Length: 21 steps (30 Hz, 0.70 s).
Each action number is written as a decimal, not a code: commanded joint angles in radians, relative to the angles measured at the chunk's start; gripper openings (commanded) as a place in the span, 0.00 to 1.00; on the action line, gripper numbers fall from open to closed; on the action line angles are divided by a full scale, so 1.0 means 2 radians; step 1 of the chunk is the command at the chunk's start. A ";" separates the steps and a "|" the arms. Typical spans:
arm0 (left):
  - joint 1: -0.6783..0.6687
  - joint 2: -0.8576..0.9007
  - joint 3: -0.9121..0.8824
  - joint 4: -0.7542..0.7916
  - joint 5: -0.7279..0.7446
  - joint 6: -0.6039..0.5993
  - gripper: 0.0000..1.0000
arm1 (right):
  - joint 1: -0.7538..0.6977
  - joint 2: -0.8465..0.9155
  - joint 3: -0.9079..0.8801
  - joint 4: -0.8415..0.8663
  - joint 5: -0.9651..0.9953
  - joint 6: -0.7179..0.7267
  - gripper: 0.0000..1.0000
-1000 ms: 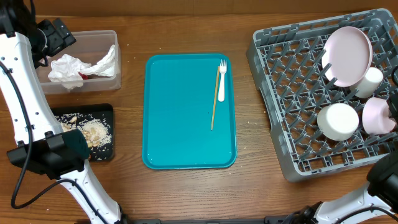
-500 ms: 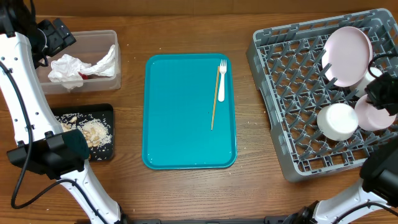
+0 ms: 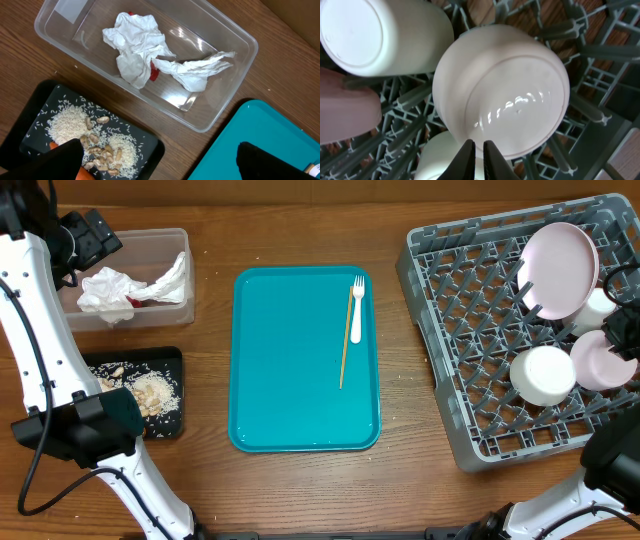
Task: Sort waste into correct bins and load items into the dishwasher rack
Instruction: 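Release the pink bowl and withdraw the right gripper, then reach the right gripper to the wooden skewer on the teal tray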
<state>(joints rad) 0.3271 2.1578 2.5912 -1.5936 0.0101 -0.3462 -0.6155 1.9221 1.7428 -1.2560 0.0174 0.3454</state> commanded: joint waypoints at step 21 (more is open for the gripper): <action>-0.003 -0.019 -0.002 -0.001 -0.005 -0.009 1.00 | 0.007 -0.024 0.095 -0.061 -0.207 -0.044 0.22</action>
<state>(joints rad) 0.3271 2.1578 2.5912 -1.5936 0.0097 -0.3462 -0.6128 1.9869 1.8664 -1.3655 -0.1310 0.3393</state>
